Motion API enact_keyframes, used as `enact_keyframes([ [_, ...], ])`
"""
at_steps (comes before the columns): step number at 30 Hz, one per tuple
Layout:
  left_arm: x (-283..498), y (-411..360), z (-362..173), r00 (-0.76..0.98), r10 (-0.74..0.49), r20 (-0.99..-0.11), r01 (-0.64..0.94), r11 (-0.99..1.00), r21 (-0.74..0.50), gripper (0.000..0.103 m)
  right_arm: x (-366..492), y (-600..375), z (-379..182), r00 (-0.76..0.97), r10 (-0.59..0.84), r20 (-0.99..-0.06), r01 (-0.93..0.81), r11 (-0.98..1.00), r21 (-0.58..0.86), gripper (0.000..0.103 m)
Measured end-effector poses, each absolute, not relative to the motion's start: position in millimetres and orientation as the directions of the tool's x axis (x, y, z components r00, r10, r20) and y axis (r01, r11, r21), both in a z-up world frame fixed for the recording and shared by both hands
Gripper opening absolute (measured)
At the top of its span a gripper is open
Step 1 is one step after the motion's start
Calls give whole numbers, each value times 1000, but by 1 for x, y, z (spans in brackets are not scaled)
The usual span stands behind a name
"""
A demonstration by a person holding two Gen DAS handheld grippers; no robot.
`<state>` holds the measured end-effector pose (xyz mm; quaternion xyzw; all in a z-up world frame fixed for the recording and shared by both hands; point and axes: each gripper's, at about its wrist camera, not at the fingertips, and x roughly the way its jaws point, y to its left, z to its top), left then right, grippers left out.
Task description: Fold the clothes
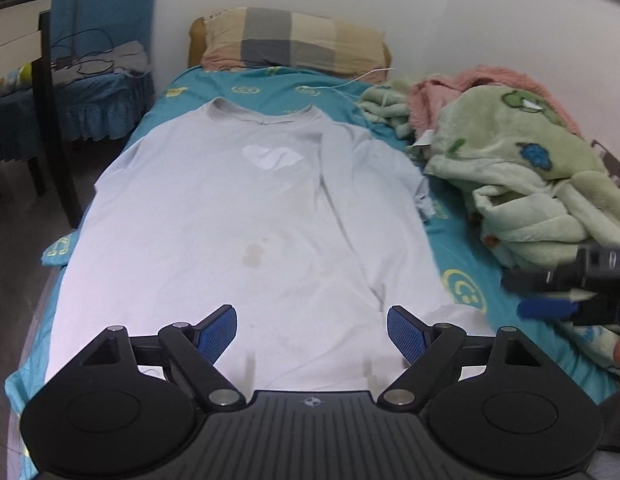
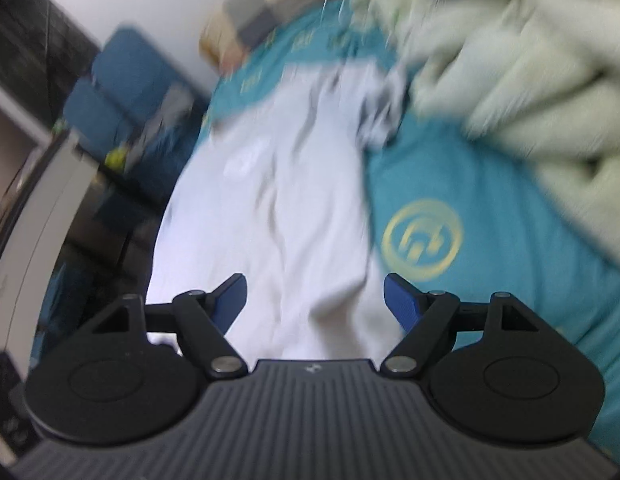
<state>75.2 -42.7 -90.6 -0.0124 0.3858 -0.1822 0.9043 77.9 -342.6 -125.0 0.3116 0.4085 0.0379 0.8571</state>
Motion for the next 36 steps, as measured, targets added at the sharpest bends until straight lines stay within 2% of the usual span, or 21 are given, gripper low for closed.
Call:
enact_keyframes([
  [1,77,-39,-92,637,-330,-696,305,938,-166,84,83,-335,-131,624,340,-703,175,817,550,64],
  [5,94,-27,-92,643,-316,-697,252,948,-197,84,99,-303,-149,462,329,-824,113,899,422,63],
  [6,96,-24,-92,645,-315,-697,243,948,-204,84,102,-294,-154,421,313,-851,94,918,384,52],
  [7,98,-22,-92,645,-313,-697,234,949,-209,84,106,-286,-158,379,295,-877,72,935,346,32],
  [9,101,-17,-91,648,-309,-697,220,951,-217,84,106,-275,-162,324,242,-914,38,963,268,5],
  [11,101,-11,-90,653,-306,-692,208,952,-224,84,104,-281,-155,308,249,-918,35,962,272,4],
  [16,104,-5,-88,651,-291,-701,188,956,-223,84,90,-312,-123,306,157,-939,46,983,179,4],
  [19,105,-10,-88,652,-291,-700,200,957,-211,84,86,-323,-124,270,158,-950,84,979,187,4],
  [23,101,-13,-87,660,-272,-701,212,962,-173,84,86,-305,-129,263,79,-962,52,994,96,5],
  [27,99,-11,-85,670,-261,-695,199,965,-171,85,87,-314,-121,299,83,-950,98,988,117,9],
  [29,99,-11,-84,676,-264,-688,190,964,-184,85,84,-323,-112,353,125,-927,122,976,178,12],
  [30,99,-10,-83,678,-267,-685,186,964,-191,86,83,-330,-107,394,157,-906,133,965,225,24],
  [31,99,-10,-82,681,-269,-681,182,963,-199,86,82,-336,-103,434,187,-881,141,952,271,44],
  [33,99,-9,-80,687,-273,-673,173,962,-213,86,83,-347,-96,521,238,-820,151,919,363,62],
  [36,99,-9,-78,695,-278,-663,160,959,-235,87,98,-364,-96,636,300,-711,188,833,520,63],
])
